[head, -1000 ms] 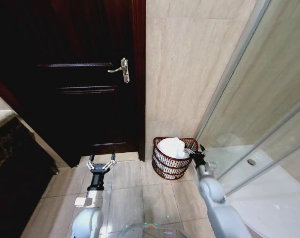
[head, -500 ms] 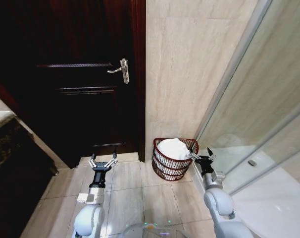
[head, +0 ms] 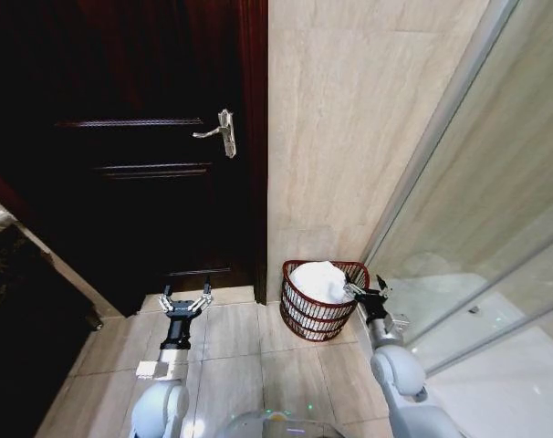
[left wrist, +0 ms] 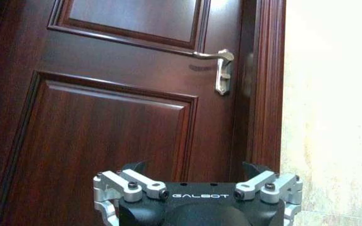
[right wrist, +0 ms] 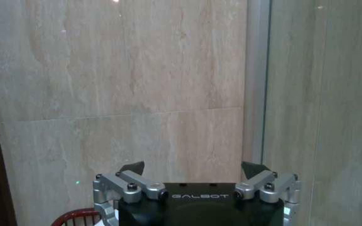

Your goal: Discard the used towel into the hamper.

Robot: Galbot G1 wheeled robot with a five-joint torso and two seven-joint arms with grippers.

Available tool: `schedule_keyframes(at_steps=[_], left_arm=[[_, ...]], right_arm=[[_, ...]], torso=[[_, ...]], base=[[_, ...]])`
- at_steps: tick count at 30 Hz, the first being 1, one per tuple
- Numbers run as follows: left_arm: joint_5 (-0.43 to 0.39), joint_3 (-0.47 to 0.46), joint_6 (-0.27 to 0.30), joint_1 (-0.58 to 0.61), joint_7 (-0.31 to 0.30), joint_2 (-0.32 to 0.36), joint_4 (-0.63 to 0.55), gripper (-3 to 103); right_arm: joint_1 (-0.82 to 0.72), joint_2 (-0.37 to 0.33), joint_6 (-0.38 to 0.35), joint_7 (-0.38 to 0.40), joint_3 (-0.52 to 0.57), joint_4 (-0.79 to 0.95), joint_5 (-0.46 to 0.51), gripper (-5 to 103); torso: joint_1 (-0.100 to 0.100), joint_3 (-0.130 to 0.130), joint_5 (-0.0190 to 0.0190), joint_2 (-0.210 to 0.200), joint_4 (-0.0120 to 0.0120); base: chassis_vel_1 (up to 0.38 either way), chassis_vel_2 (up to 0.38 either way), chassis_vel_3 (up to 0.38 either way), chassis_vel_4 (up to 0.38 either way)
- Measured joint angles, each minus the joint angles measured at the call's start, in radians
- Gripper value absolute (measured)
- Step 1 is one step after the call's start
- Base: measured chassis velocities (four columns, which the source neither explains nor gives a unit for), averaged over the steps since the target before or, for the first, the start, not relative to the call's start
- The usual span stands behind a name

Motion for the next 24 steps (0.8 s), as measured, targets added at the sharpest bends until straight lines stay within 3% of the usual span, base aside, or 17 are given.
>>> schedule_keyframes(at_steps=[5, 10, 12, 17, 18, 24], left_arm=[[-0.010, -0.001, -0.003, 0.007, 0.000, 0.000, -0.002, 100], [-0.017, -0.003, -0.009, 0.015, 0.001, 0.000, 0.000, 100], [-0.005, -0.003, -0.005, 0.018, -0.006, 0.000, -0.007, 100], [0.007, -0.003, 0.010, 0.026, -0.022, 0.000, -0.036, 100], [0.009, -0.008, 0.013, 0.045, -0.023, 0.000, -0.062, 100], [0.009, -0.020, -0.004, 0.061, -0.022, 0.000, -0.067, 100]], right_arm=[[-0.002, -0.003, -0.011, 0.003, -0.004, -0.007, -0.004, 100], [0.034, -0.047, -0.141, -0.029, 0.013, -0.012, 0.028, 100], [0.091, -0.110, -0.205, -0.063, 0.013, -0.071, 0.071, 100], [0.157, -0.153, -0.220, -0.078, -0.015, -0.161, 0.108, 100], [0.221, -0.162, -0.252, -0.060, -0.040, -0.208, 0.159, 100], [0.320, -0.191, -0.350, -0.036, -0.080, -0.263, 0.238, 100]], torso=[[0.000, 0.000, 0.0001, 0.000, 0.0001], [0.000, 0.000, -0.0001, 0.000, 0.0000], [0.000, 0.000, 0.0002, 0.000, 0.0004], [0.000, 0.000, 0.0005, 0.000, 0.0001], [0.000, 0.000, 0.0004, 0.000, 0.0002], [0.000, 0.000, 0.0000, 0.000, 0.0002]], base=[[0.000, 0.000, 0.000, 0.000], [0.000, 0.000, 0.000, 0.000], [0.000, 0.000, 0.000, 0.000], [0.000, 0.000, 0.000, 0.000], [0.000, 0.000, 0.000, 0.000], [0.000, 0.000, 0.000, 0.000]])
